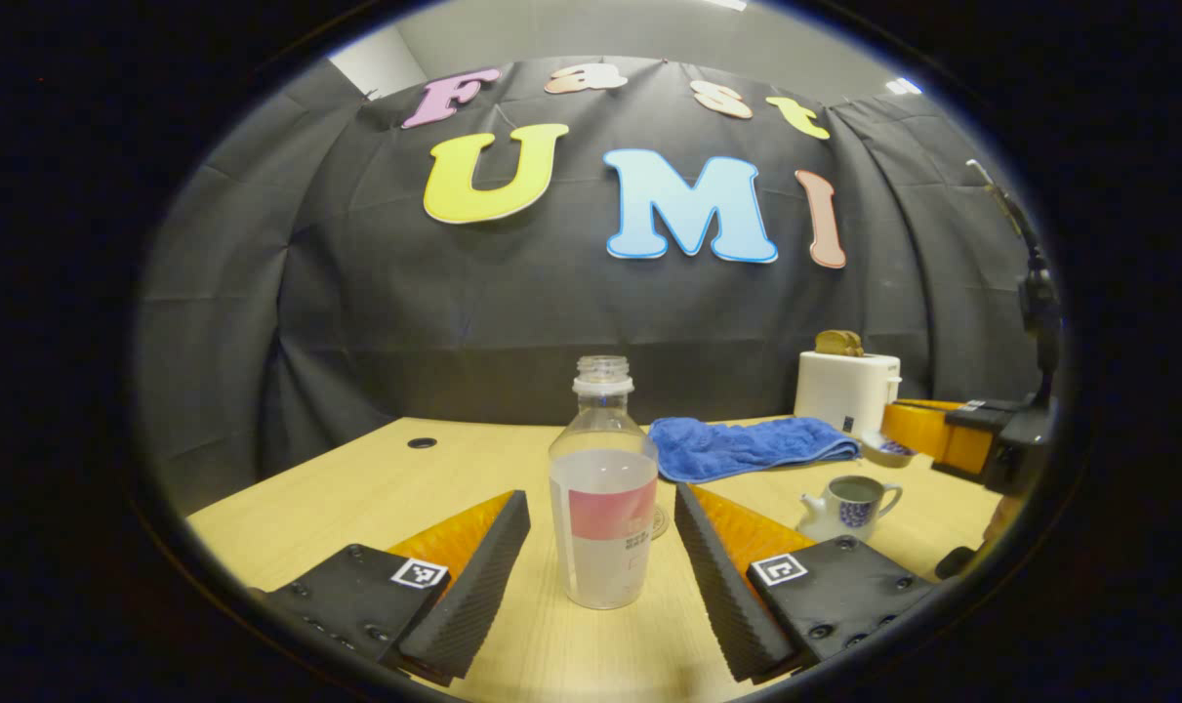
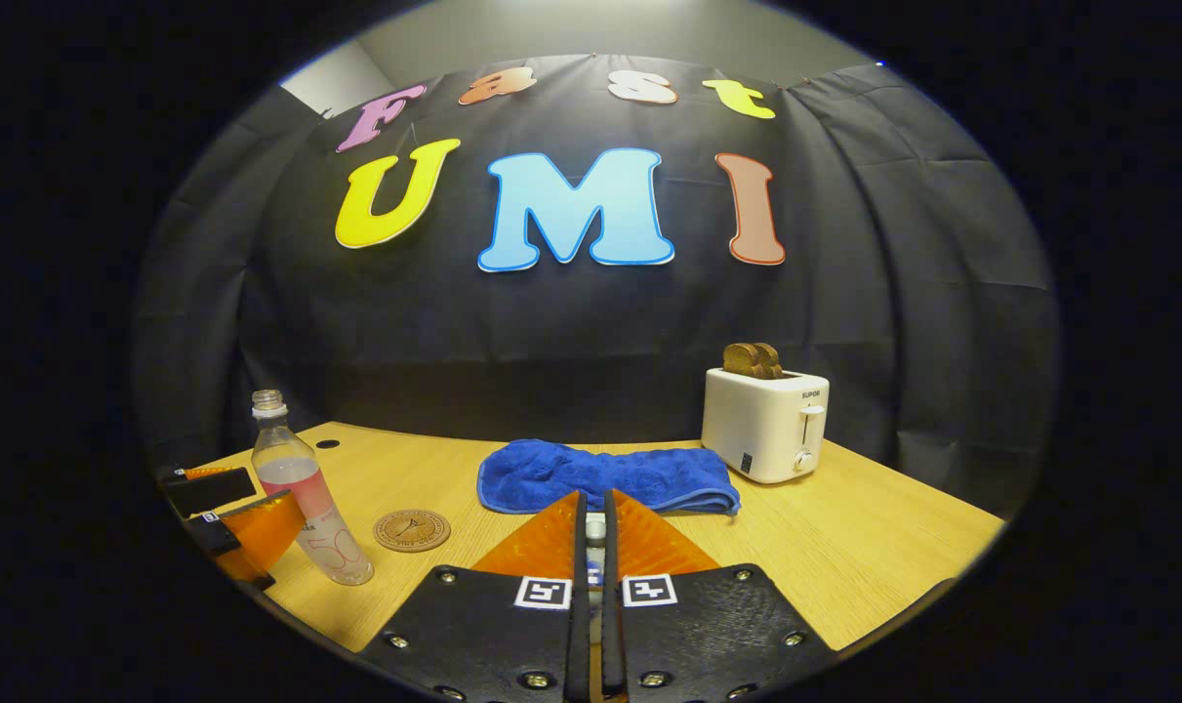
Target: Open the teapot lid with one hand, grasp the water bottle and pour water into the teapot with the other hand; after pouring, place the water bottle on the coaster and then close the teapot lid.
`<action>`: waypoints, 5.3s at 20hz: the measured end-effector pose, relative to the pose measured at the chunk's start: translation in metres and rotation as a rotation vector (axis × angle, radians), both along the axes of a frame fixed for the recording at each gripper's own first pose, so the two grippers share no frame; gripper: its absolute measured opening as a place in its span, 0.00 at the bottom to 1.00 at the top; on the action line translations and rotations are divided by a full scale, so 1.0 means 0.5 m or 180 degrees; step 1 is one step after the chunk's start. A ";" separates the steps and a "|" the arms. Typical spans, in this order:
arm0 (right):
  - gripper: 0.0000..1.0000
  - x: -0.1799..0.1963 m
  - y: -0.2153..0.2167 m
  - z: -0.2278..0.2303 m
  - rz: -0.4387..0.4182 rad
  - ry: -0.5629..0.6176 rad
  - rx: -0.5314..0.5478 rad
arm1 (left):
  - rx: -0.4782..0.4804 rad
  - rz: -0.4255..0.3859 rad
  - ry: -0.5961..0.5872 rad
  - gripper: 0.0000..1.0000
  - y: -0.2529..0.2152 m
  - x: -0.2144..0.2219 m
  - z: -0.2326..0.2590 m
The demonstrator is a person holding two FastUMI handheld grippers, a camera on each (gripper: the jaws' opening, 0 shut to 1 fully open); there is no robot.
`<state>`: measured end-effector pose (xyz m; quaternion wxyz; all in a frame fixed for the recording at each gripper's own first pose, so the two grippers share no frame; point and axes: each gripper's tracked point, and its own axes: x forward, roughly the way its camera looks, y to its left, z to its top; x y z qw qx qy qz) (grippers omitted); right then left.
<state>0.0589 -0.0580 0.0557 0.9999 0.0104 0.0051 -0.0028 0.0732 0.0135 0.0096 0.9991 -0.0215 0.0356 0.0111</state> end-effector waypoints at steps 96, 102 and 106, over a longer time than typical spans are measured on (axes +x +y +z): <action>0.05 -0.073 -0.238 -0.074 -0.0430 -0.0108 0.0686 | 0.6704 -0.0531 -0.0817 0.87 -0.228 0.112 0.209; 0.05 -0.074 -0.239 -0.075 -0.0425 -0.0107 0.0692 | 0.6872 -0.0504 -0.0909 0.87 -0.241 0.115 0.222; 0.05 -0.074 -0.238 -0.074 -0.0417 -0.0107 0.0692 | 0.7005 -0.0488 -0.0995 0.87 -0.250 0.114 0.232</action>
